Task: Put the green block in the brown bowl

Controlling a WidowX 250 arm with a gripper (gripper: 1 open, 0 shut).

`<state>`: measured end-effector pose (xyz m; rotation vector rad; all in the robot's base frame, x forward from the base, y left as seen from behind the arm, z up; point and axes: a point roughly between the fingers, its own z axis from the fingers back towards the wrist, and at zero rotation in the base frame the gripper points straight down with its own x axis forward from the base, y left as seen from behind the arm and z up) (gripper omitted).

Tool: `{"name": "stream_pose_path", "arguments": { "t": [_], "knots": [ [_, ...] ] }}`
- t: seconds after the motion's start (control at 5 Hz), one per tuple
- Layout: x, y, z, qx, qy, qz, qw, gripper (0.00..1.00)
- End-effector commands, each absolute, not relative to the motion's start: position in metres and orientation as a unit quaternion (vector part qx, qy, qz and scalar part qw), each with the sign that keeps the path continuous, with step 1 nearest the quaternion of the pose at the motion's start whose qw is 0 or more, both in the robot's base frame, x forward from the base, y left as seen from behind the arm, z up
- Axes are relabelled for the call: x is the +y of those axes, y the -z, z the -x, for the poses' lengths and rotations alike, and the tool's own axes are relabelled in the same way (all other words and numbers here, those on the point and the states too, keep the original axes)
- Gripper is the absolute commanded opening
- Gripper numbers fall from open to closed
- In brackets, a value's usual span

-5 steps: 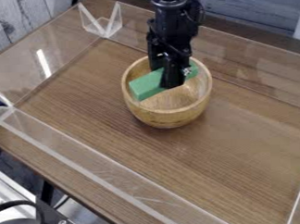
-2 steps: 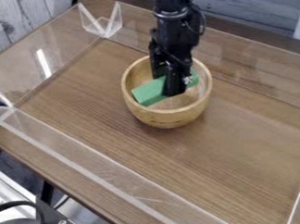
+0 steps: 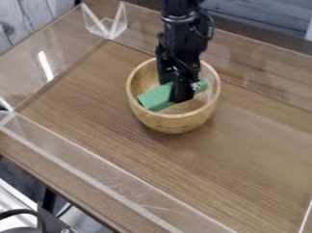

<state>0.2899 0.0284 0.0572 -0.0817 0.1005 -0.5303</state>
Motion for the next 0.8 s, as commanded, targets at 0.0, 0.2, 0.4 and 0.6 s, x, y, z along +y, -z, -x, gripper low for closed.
{"name": "stream_pose_path", "arguments": {
  "t": [0.0,0.2,0.4,0.6],
  "knots": [
    [0.0276,-0.0674,-0.2980,0.029,0.265,0.034,0.963,0.00],
    [0.0275,-0.0662,-0.2987,0.030,0.265,0.034,0.963,0.00],
    [0.0275,-0.0653,-0.2995,0.031,0.264,0.035,0.963,0.00],
    [0.0279,-0.0650,-0.3005,0.030,0.263,0.036,0.964,0.00]
  ]
}}
